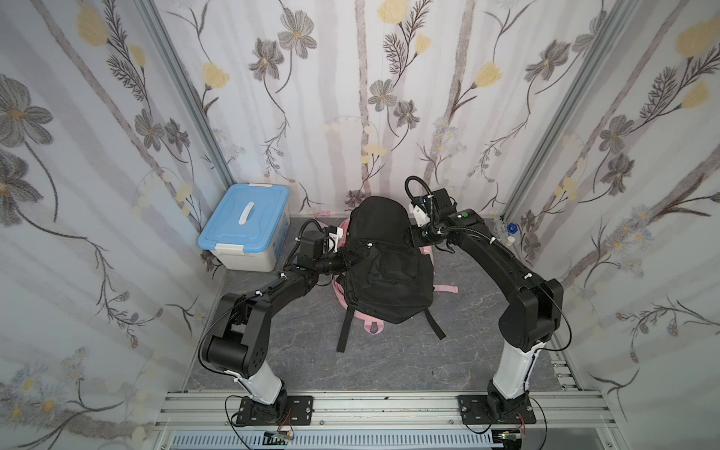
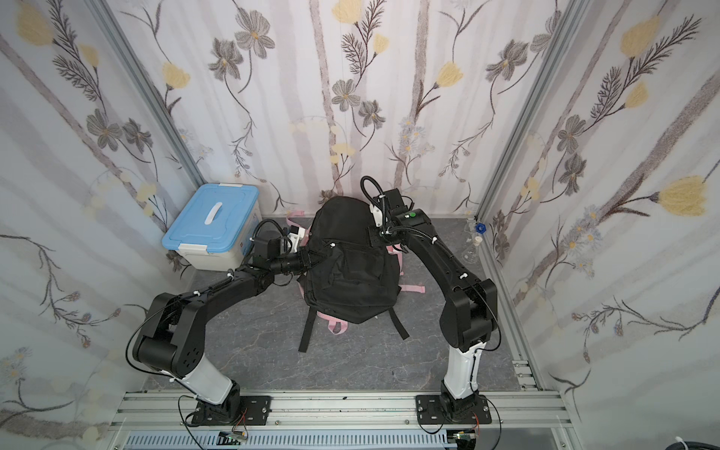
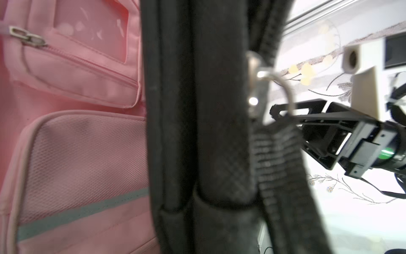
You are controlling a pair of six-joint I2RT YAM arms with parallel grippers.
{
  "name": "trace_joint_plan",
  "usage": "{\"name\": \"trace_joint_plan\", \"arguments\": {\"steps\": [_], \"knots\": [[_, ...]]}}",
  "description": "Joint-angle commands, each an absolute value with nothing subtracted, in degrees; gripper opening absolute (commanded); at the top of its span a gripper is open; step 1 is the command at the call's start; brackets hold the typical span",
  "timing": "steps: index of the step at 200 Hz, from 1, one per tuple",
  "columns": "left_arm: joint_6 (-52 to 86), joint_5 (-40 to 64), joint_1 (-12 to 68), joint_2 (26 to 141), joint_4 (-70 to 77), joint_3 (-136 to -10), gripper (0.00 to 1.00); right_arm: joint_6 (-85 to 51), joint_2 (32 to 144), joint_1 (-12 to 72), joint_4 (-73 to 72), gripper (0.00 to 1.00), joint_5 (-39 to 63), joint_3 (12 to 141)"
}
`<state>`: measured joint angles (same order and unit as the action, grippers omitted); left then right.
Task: Zip up the backpack
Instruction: Adjust the backpack on the backpack.
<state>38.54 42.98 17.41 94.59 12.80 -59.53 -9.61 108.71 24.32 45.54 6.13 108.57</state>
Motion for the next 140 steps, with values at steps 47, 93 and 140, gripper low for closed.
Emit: {"name": "trace_joint_plan", "arguments": {"steps": [47,93,140], "knots": [[13.1,56.7,16.0,106.5,-35.2,-91.0,0.00,2.0,107.8,27.0,40.7,0.56,5.9,111.4],[2.2,65.8,13.4,113.6,-52.0,-103.2,0.00,6.1,105.7,27.9,31.6,0.54,12.4,107.4],[1.7,69.3,14.2,115.7,-52.5,-103.1,0.00,11.8,109.9,29.6,32.8,0.53,21.0,115.2]]}}
